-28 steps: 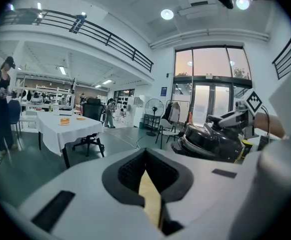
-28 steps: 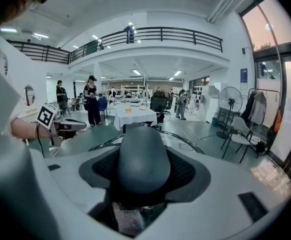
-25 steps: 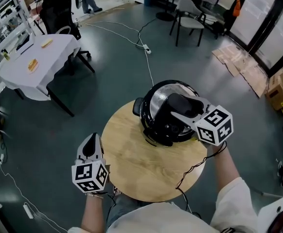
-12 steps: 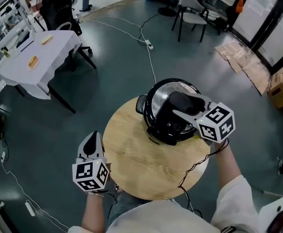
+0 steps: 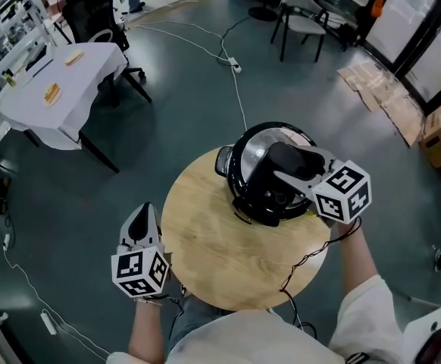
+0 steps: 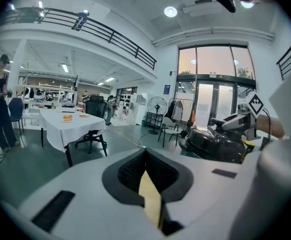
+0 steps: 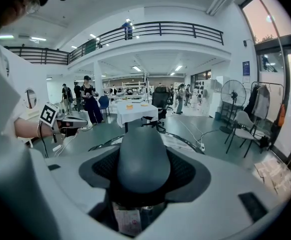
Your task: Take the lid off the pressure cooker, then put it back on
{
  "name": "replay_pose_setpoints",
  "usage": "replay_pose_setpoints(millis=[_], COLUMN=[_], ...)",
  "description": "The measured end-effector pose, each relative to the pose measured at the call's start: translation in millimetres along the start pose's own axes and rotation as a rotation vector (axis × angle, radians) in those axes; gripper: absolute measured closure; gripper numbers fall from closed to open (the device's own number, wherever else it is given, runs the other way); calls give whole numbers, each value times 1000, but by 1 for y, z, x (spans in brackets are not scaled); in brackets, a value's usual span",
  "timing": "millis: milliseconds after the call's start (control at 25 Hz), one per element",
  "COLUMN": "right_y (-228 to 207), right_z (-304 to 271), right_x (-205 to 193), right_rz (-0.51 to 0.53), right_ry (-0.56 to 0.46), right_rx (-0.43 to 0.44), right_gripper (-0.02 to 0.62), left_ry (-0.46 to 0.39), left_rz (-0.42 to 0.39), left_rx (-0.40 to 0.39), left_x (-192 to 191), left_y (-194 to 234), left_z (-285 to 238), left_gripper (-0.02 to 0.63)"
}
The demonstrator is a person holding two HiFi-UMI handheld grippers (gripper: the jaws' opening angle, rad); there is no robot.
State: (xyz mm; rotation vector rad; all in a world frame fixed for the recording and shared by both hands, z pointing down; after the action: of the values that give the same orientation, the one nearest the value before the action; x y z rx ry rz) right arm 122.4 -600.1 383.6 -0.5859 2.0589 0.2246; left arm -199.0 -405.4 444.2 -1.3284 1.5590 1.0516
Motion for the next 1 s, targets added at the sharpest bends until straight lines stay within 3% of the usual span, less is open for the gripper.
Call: replay_pose_setpoints(millis=[720,1000], right_y=[2,4], right_z=[-1,-3], right_x=[-2,-2], right_rz=[1,-18], right_ry=[-10,-11], right_rx=[-55,-103], right_gripper=[297,254], left_ry=[2,-9], left_rz=[-12,-22], left_rx=[-17,-19], left_x=[2,7], left_y=[5,13], left_z=[7,14], left_gripper=[612,612])
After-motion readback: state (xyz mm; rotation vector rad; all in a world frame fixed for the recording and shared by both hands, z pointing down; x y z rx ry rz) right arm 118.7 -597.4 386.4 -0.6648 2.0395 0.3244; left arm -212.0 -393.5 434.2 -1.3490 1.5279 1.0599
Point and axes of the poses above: the fingertips, and each gripper's own axes: z backward along the fingers, y to its left, x out of its top, the point moved 8 cm from there along z, backward along the fingers, and after that the axes turned 5 degrees about -z, right-handed, at the moved point
